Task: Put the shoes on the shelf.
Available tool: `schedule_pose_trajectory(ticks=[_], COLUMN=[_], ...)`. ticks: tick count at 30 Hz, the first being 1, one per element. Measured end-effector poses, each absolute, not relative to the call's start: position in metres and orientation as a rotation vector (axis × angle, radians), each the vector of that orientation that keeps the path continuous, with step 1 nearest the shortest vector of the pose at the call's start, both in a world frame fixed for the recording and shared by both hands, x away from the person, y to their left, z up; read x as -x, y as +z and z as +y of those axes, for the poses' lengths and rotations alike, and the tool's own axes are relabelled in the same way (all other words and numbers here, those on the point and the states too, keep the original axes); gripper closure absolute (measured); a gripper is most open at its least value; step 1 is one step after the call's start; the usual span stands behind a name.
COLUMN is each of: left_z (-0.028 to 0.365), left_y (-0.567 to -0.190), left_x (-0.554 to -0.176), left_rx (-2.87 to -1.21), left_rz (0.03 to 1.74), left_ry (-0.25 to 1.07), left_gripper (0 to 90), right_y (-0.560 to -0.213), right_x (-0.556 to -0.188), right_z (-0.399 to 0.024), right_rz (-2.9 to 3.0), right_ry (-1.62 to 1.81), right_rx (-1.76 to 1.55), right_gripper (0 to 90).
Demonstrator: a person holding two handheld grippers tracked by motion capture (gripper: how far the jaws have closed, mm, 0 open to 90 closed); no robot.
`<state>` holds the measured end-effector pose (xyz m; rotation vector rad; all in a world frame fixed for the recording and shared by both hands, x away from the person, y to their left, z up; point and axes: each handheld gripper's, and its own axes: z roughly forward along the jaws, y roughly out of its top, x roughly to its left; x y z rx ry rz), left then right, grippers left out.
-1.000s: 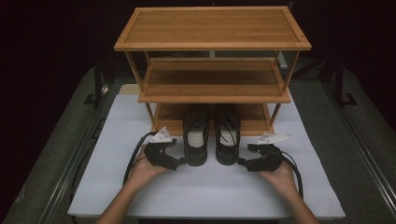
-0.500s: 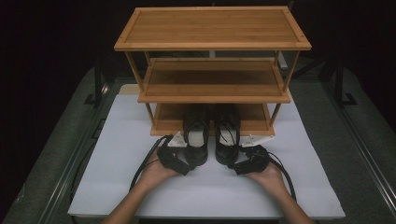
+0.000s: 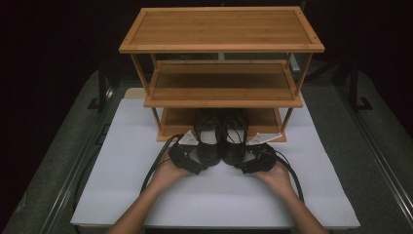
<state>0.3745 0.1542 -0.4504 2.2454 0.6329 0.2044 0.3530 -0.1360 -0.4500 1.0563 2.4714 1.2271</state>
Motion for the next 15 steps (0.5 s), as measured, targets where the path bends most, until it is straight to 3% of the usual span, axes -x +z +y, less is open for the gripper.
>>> schedule_pose_trajectory(ticks=[15], left_z=[0.153], left_y=[-0.438], left_x=[-0.380], left_rx=[-2.229], left_rz=[0.647], left_ry=[0.189], left_gripper=[3.7], right_y=[-0.442], right_x=[-0.356], right_z=[-0.140], right_rz=[2.425], right_ry=[1.305], right_rx=[-1.067], right_gripper=[13.3])
